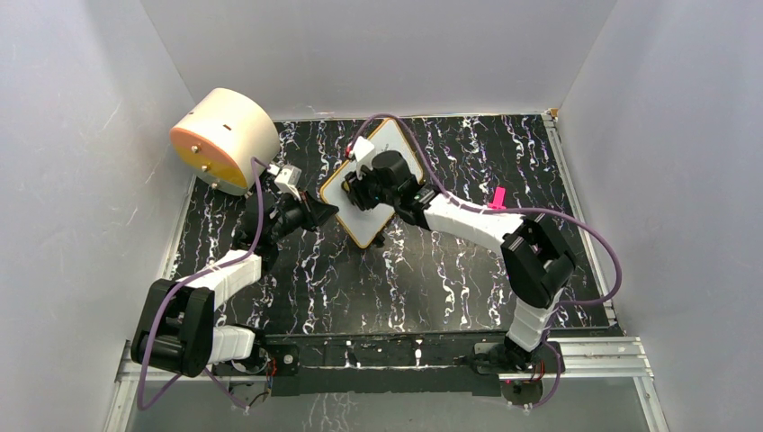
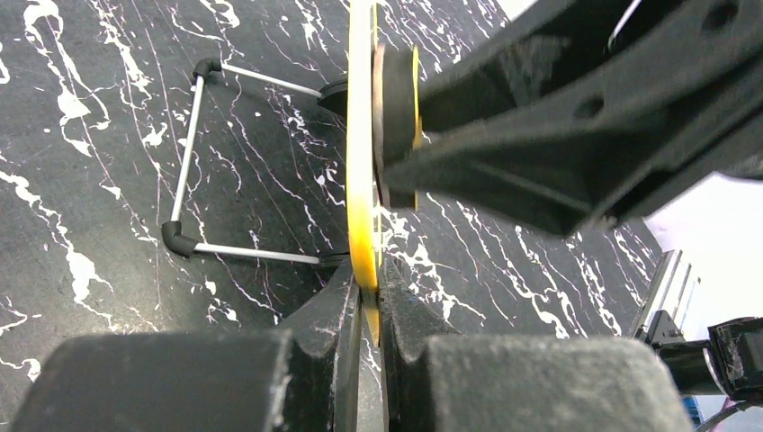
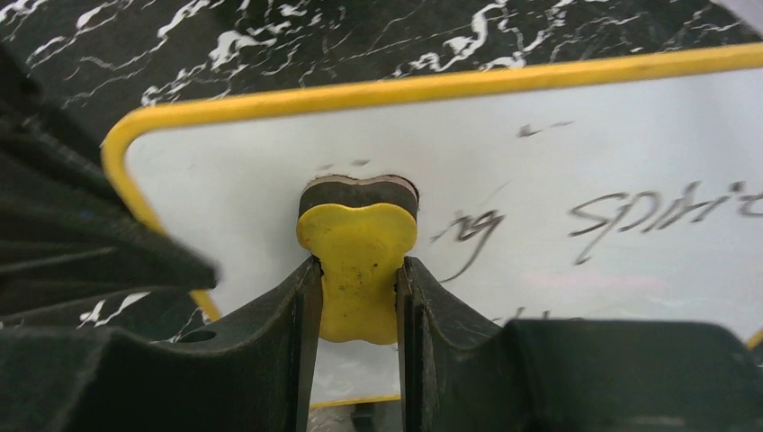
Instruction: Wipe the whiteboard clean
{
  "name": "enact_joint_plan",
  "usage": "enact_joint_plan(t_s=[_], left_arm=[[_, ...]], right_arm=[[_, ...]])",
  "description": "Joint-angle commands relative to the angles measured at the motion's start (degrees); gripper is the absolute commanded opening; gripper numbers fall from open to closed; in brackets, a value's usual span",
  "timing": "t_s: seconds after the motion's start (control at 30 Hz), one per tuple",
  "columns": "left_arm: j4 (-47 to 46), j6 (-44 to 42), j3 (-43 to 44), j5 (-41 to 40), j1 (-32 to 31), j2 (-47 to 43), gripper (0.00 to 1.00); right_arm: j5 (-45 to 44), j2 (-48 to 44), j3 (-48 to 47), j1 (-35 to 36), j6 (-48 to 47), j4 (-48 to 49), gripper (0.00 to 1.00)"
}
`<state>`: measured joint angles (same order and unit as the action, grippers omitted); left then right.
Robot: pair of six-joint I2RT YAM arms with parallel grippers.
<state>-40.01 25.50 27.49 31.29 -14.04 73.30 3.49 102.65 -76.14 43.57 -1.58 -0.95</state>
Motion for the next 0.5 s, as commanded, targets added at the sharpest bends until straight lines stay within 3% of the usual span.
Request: enact_joint_plan(t_s=[0.0, 0.27, 0.47], left_arm=[[2.0, -3.6, 1.4, 5.3, -1.7, -0.2, 0.0], [2.3, -3.7, 1.7, 5.4, -1.8, -0.2, 0.0], [1.2, -3.1, 1.5, 5.9, -1.7, 0.5, 0.0]], right_arm=[[2.4, -2.0, 5.2, 2.1, -1.1, 5.7, 0.21], [-0.2, -2.2, 13.4, -2.4, -1.5, 16.0, 0.2], [0.1, -1.0, 9.6, -5.9, -1.8, 17.0, 0.2]])
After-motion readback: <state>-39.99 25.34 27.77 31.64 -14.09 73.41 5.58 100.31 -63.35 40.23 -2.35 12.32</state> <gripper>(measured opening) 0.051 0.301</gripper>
